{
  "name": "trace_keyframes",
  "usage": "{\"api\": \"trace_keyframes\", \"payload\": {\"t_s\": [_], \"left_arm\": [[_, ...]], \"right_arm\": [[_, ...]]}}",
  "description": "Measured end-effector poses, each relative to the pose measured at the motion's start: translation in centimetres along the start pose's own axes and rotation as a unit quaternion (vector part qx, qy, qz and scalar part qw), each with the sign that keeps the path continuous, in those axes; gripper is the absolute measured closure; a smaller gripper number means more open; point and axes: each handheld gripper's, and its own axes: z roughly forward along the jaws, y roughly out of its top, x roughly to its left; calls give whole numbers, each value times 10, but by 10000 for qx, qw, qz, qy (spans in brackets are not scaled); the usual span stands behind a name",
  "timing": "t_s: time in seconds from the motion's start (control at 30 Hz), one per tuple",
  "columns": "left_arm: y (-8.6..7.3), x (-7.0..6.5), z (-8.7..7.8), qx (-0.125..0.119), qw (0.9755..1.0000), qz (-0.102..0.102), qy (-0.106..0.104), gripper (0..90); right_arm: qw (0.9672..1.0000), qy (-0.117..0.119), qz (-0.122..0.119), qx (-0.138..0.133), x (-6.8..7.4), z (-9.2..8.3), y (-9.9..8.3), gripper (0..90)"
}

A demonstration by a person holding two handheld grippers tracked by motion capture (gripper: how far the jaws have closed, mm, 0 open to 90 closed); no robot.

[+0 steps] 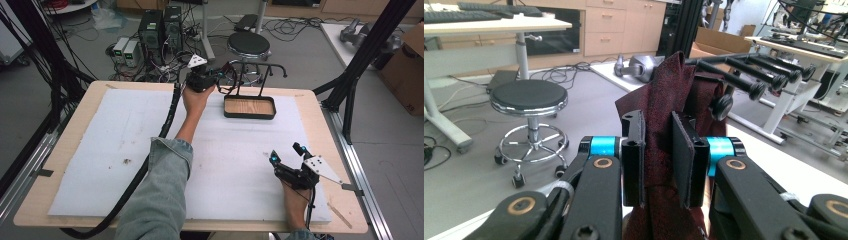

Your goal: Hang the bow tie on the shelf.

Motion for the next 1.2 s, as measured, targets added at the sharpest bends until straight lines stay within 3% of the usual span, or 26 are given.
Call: {"api": "trace_keyframes", "payload": {"t_s": [0.3, 0.47, 0.6, 0.77, 0.87, 0.97, 1.2], "left_arm": [[-1, -2, 0, 36, 9999, 129, 69, 723], [2, -3, -4, 22, 9992, 407, 33, 631], [6, -5, -10, 28, 9974, 712, 137, 560], [12, -8, -25, 69, 9945, 1030, 166, 486], [16, -9, -37, 127, 9921, 1243, 58, 462], [19, -9, -50, 98, 9922, 1243, -82, 450], [26, 0, -84, 122, 9921, 1238, -186, 418]], "right_arm": [[10000, 9, 2, -10, 0, 0, 0, 117], [10000, 8, -2, -7, 0, 0, 0, 117], [10000, 5, 1, -3, 0, 0, 0, 117], [10000, -2, -5, -4, 0, 0, 0, 117], [10000, -10, -8, -2, 0, 0, 0, 117], [10000, -24, -7, -14, 0, 0, 0, 117], [10000, -60, 24, 5, 0, 0, 0, 117]]}}
